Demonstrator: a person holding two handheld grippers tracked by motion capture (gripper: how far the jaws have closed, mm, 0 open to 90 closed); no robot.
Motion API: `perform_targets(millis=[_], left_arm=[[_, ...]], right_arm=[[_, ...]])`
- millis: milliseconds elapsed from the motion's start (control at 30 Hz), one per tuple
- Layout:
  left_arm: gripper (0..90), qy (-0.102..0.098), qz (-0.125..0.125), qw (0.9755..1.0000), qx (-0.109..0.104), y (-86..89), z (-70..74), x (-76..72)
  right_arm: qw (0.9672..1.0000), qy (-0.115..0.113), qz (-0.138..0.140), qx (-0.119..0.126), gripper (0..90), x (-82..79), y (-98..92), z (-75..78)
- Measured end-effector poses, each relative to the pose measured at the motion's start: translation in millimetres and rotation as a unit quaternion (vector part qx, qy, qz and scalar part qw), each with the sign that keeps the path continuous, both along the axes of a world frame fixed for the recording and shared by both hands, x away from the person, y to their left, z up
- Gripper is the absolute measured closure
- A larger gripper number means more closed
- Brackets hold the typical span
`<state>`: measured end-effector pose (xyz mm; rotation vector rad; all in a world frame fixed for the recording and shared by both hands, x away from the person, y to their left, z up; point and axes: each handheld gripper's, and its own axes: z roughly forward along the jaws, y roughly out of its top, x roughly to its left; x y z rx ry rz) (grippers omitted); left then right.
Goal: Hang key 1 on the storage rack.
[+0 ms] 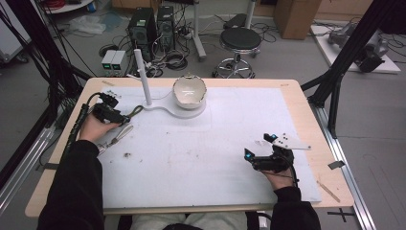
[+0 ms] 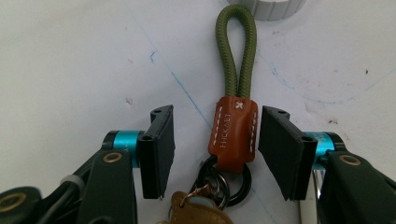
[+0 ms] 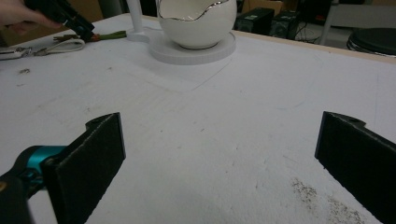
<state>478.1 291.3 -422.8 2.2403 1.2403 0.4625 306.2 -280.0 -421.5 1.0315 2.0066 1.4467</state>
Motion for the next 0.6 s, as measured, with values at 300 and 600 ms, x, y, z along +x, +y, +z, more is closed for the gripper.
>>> perform_targets(millis=[300, 600], left_arm=[[70.8, 0.012, -0.023, 0.9997, -0.005, 0.0, -3.4, 0.5], [72.6, 0.037, 0.002, 0.9963, -0.077, 15.5, 3.1, 1.3]], right_arm=[[1.0, 0.001, 0.0, -0.006, 0.7, 0.5, 0.3, -0.9], [0.9999, -0.003, 0.001, -0.009, 0.7, 0.1, 0.3, -0.4]])
